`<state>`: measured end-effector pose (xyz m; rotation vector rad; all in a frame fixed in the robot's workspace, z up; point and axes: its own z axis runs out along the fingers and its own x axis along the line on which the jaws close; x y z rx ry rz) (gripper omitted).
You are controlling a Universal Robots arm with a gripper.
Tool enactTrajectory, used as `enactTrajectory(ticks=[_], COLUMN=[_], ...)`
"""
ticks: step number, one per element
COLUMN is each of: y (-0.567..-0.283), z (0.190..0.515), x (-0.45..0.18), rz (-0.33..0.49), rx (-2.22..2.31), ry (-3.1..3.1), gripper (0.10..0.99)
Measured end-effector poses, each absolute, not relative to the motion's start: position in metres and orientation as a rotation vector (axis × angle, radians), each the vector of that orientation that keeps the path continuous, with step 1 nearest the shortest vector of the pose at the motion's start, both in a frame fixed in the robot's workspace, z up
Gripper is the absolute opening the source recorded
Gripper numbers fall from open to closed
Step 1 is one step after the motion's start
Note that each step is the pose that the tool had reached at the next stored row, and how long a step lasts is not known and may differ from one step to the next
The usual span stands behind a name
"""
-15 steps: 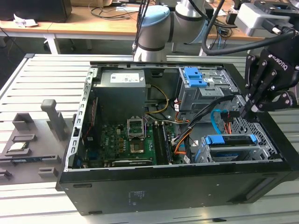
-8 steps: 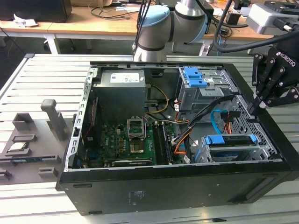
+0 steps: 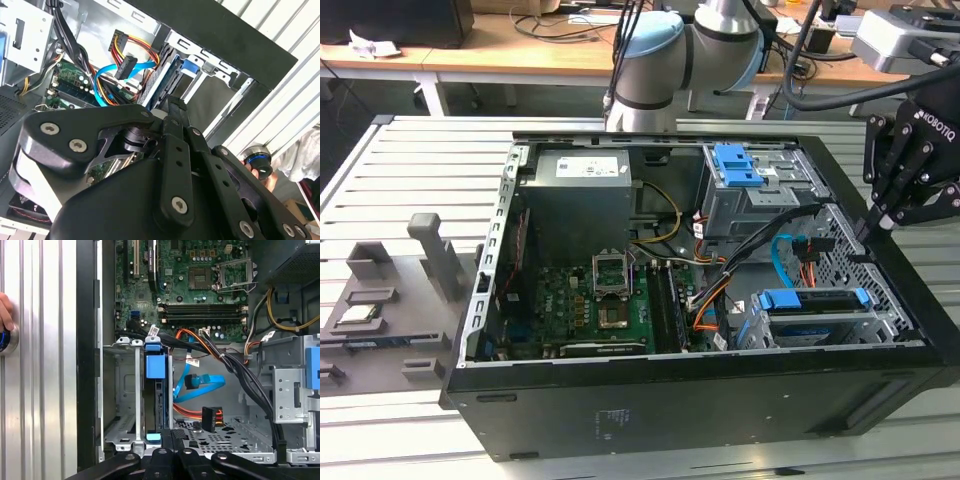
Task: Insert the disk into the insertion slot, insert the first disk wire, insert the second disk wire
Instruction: 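Insert the first disk wire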
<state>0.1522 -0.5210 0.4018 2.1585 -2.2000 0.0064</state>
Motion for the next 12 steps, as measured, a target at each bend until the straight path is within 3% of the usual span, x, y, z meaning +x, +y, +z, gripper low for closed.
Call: enactTrajectory(ticks=[12], y=[-0.508], z=[0.390], x=[0.156], rz=[0.025], rx=[2.150], ry=[-2.192], gripper=[0.106])
